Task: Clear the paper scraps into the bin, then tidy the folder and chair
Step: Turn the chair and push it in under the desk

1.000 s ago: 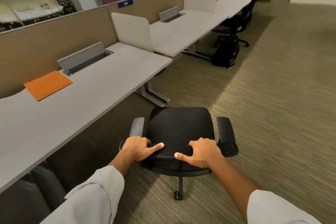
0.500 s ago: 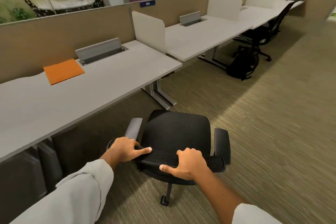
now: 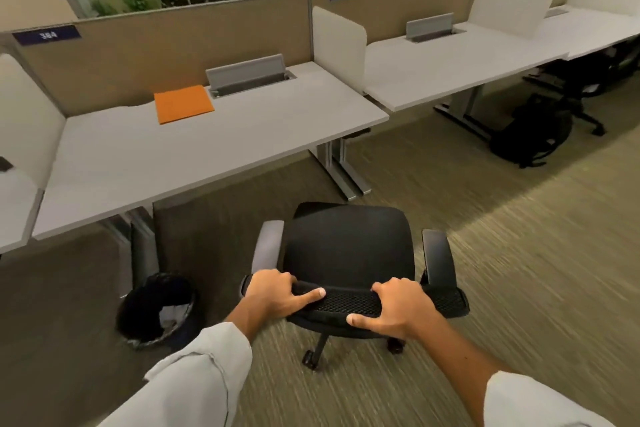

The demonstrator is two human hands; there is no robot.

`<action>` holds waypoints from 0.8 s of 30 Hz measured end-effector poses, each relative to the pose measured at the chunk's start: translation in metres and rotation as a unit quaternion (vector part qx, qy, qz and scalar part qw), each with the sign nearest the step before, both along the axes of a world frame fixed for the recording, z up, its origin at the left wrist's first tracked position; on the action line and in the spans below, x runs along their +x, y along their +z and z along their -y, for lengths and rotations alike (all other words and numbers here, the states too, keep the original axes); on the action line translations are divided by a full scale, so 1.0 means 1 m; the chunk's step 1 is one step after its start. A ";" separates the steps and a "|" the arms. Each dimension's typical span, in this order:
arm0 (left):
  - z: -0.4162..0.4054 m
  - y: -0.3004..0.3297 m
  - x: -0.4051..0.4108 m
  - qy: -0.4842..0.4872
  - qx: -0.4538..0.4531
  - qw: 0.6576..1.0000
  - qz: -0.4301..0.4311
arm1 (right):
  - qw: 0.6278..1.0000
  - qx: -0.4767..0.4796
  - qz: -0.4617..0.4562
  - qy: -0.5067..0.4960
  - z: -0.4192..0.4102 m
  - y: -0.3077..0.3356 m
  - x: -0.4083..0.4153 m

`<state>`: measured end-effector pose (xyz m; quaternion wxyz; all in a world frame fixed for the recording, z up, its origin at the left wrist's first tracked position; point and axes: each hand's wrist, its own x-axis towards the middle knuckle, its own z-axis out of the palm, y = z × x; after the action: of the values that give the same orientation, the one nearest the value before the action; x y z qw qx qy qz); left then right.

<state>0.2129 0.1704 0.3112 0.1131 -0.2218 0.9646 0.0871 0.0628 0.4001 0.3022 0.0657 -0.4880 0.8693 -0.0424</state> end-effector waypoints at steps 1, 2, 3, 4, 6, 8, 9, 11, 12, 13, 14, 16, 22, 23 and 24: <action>-0.011 0.000 -0.001 0.015 0.000 1.000 -0.001 | 1.000 0.002 0.000 0.010 -0.007 0.000 -0.006; -0.019 0.000 -0.002 0.025 -0.008 1.000 0.001 | 1.000 0.002 -0.003 0.020 -0.012 0.000 -0.011; -0.032 -0.003 -0.003 0.037 -0.014 0.999 0.003 | 0.999 0.005 -0.005 0.034 -0.020 0.000 -0.017; -0.046 -0.005 -0.004 0.049 -0.016 0.999 0.001 | 0.999 0.009 -0.005 0.044 -0.028 0.000 -0.024; -0.066 -0.006 -0.003 0.070 -0.019 0.997 -0.018 | 0.998 0.006 -0.010 0.059 -0.040 -0.004 -0.035; -0.086 -0.008 -0.008 0.088 -0.025 0.995 -0.029 | 0.996 -0.006 -0.008 0.086 -0.053 -0.003 -0.049; -0.096 -0.010 -0.009 0.100 -0.027 0.994 -0.032 | 0.995 -0.005 -0.007 0.100 -0.058 -0.001 -0.056; -0.116 -0.011 -0.008 0.119 -0.041 0.991 -0.042 | 0.992 0.006 -0.007 0.127 -0.066 0.000 -0.068; -0.127 -0.012 -0.008 0.127 -0.051 0.990 -0.046 | 0.990 0.010 -0.007 0.141 -0.071 0.000 -0.073; -0.138 -0.012 -0.007 0.137 -0.057 0.988 -0.048 | 0.988 0.010 -0.008 0.154 -0.075 0.000 -0.077; -0.148 -0.013 -0.006 0.147 -0.059 0.986 -0.050 | 0.986 0.008 -0.009 0.164 -0.080 -0.001 -0.080; -0.166 -0.014 -0.005 0.169 -0.058 0.983 -0.046 | 0.983 0.003 -0.012 0.181 -0.086 -0.001 -0.086; -0.184 -0.008 -0.005 0.249 -0.052 0.966 -0.053 | 0.977 -0.003 -0.013 0.214 -0.082 0.009 -0.101; -0.181 -0.006 -0.006 0.257 -0.045 0.964 -0.059 | 0.977 -0.010 -0.016 0.211 -0.079 0.011 -0.101; -0.178 -0.004 -0.005 0.261 -0.040 0.962 -0.069 | 0.978 -0.014 -0.020 0.207 -0.075 0.012 -0.101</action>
<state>0.2080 0.3484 0.3072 0.0109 -0.4636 0.8814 0.0898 -0.0382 0.4756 0.3144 0.0486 -0.6590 0.7500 -0.0297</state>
